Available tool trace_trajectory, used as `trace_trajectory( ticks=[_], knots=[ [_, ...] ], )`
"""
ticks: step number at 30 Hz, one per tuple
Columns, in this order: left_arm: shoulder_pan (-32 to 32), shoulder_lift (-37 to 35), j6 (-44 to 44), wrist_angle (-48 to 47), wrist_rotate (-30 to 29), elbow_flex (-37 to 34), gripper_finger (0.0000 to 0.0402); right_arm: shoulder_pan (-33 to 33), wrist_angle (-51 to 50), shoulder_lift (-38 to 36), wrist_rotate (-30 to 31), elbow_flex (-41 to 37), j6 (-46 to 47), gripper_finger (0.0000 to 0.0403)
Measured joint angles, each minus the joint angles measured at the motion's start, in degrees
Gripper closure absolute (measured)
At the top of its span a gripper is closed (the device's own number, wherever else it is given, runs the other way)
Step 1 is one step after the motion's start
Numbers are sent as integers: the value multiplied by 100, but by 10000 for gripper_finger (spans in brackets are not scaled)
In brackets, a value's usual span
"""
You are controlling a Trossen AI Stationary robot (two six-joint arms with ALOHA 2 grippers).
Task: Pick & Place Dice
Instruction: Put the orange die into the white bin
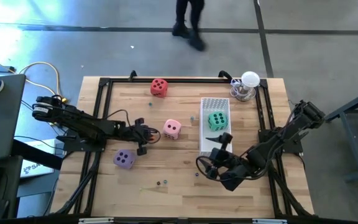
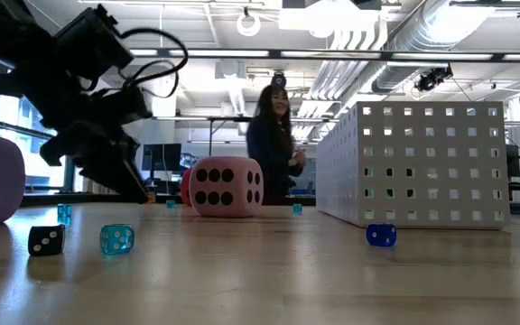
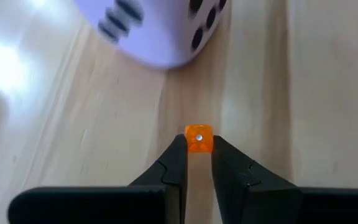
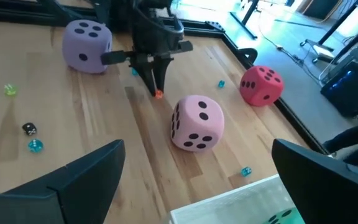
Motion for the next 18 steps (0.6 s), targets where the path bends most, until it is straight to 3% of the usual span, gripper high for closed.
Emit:
trace_trajectory(
  ticks=[7,11,18],
  knots=[
    [-55,-5,26,-310,7,731,358,11,26,8,-27,0,39,4],
    [-53,-9,488,-285,238,1169,358,144,50,8,-23,0,312,4],
    [13,332,1162,917,668,1594,357,694,238,23,532,0,1075,4]
  ],
)
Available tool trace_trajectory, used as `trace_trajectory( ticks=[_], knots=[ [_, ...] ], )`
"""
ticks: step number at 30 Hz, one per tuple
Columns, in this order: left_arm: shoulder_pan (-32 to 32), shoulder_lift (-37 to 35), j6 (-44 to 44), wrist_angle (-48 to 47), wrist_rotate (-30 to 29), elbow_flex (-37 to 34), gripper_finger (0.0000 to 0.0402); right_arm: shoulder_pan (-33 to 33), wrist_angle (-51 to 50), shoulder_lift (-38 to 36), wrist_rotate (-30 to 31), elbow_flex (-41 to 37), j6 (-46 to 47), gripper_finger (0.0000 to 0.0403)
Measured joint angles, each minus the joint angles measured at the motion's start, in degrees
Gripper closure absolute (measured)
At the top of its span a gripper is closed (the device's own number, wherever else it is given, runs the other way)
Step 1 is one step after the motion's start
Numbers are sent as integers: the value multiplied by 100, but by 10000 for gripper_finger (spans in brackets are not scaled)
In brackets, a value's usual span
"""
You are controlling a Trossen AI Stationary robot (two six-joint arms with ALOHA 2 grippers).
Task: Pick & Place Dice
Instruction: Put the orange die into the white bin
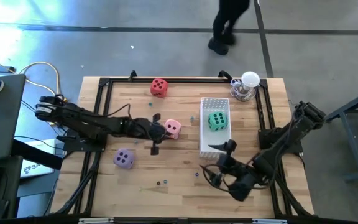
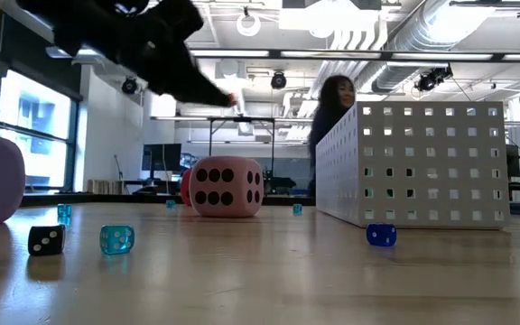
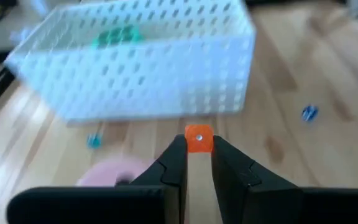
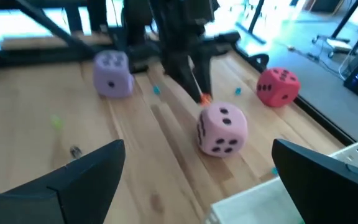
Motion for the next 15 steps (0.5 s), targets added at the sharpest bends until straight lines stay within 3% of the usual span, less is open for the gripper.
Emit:
trace_trajectory(
  ticks=[8,12,15],
  knots=[
    [337,1169,326,1262,856,762,356,573,453,362,738,0,-49,4],
    [455,1899,243,1311,1356,1502,356,636,408,486,1115,0,-120,4],
    [476,2303,494,1295,1399,1938,356,632,409,521,1301,0,-214,4]
  ],
)
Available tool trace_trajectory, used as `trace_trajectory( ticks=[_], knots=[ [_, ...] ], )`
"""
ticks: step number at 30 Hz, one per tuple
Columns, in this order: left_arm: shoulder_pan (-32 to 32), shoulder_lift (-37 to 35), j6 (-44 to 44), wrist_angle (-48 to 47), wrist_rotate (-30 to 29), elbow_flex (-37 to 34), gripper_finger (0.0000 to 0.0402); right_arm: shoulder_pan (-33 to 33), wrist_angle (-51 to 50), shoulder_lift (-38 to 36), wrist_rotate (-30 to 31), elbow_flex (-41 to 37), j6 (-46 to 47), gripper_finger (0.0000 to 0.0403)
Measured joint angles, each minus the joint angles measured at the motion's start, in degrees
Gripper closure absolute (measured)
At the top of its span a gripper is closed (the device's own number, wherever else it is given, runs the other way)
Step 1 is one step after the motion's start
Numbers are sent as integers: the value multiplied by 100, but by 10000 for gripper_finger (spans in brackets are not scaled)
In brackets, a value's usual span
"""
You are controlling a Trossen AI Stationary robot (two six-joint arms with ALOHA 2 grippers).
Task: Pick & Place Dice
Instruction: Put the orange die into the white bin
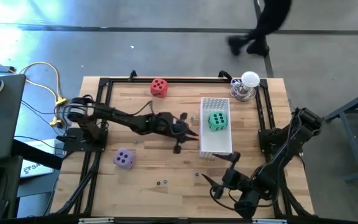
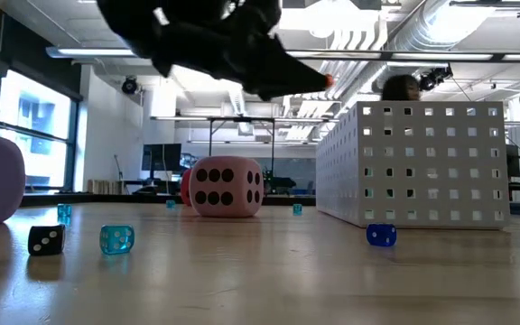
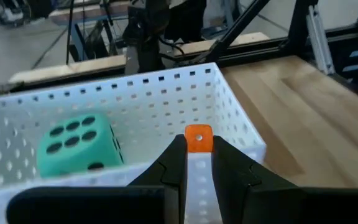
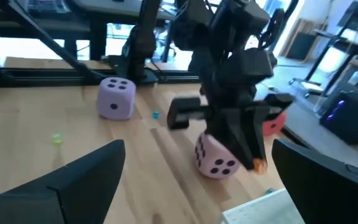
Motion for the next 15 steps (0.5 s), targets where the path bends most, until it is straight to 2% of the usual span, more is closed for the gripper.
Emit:
trace_trajectory(
  ticks=[6,15],
  knots=[
    [97,523,120,17,14,521,356,69,-25,8,69,0,-2,4],
    [229,981,97,399,9,633,356,114,-37,8,94,0,-108,4]
  ],
)
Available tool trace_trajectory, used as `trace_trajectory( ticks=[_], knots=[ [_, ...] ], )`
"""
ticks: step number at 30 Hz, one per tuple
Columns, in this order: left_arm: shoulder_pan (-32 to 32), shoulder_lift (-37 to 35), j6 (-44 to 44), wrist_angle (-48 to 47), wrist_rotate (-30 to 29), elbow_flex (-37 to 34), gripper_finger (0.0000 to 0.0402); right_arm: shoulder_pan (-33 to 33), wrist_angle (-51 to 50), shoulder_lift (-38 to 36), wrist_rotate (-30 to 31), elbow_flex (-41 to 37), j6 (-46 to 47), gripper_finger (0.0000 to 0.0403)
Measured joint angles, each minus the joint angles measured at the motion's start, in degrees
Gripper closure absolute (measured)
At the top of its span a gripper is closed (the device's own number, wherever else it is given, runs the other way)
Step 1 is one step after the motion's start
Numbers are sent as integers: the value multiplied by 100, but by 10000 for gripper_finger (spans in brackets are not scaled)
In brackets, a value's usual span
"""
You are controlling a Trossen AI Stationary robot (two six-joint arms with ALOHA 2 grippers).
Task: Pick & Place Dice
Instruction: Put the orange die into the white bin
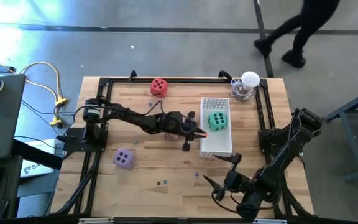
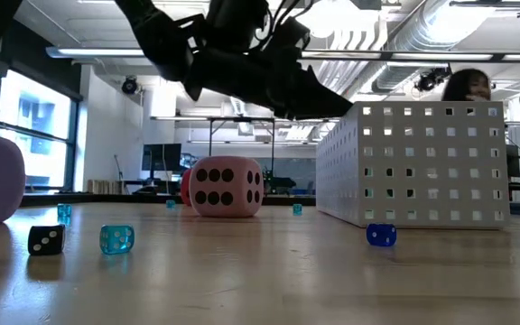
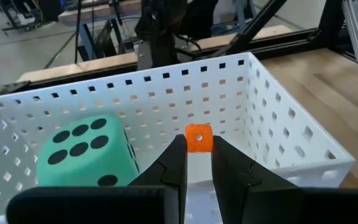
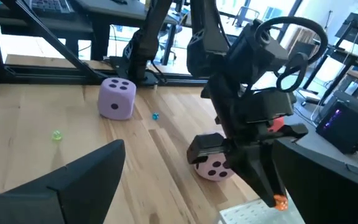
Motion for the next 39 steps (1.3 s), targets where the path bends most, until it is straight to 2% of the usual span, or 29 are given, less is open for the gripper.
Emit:
trace_trajectory(
  ticks=[11,32,35,39],
  knots=[
    [0,7,-201,378,0,0,328,-23,-47,0,-8,0,-44,4],
    [-11,7,182,534,-92,0,324,-27,-106,-2,1,0,-44,4],
    [-37,45,243,626,-75,0,312,-27,-106,-2,1,0,-44,4],
    [-66,82,242,680,-70,-2,276,-27,-128,-2,-11,0,-12,4]
  ],
)
